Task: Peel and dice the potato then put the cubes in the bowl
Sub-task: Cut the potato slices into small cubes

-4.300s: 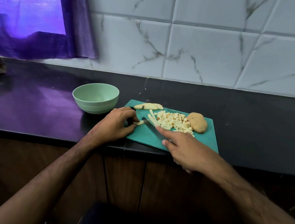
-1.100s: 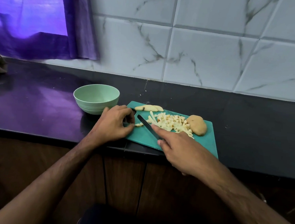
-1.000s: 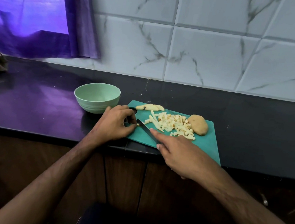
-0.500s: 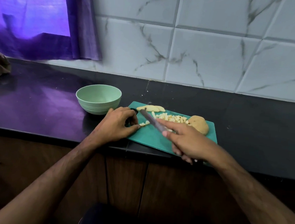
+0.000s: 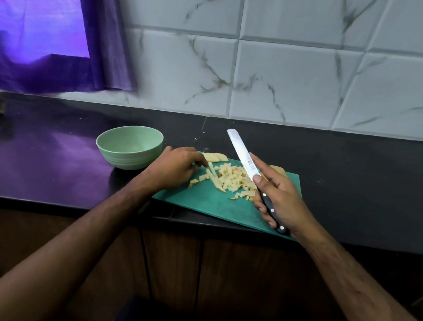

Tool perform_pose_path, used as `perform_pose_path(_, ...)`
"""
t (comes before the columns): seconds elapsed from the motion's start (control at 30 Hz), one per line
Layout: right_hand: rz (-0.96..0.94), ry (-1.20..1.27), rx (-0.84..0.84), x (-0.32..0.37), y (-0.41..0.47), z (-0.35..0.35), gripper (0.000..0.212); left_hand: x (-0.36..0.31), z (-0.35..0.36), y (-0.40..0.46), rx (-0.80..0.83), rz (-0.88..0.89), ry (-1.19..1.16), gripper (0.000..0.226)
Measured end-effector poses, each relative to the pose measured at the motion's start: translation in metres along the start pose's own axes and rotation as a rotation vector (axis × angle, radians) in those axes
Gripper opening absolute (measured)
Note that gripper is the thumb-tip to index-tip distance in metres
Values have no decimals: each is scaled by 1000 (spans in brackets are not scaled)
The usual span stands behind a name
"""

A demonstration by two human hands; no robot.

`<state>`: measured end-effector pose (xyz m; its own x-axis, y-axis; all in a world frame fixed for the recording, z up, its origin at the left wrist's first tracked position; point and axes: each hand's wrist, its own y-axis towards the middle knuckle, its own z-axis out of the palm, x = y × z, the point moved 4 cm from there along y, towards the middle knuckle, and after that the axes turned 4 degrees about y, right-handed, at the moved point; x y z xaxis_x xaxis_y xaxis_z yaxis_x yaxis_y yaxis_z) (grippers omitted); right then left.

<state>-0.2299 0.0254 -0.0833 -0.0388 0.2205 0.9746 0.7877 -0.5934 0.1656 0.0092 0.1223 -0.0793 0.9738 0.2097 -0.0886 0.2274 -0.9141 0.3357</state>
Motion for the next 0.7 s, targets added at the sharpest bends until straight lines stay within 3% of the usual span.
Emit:
perform_pose_path(0.27,2,41,18,-2,0,-1,48,-15,-8,19,56,96,172,13)
perform_pose_path(0.47,15,56,36,-1,-1,0,48,-8,-25,3,-183,247,261,15)
perform_pose_path(0.57,21,41,39,-1,-1,1,47,-2,-36,-8,-275,230,228,26)
perform_pose_path(0.7,42,-12,67,4,-2,4,47,10,-51,-32,-333,153,20,14)
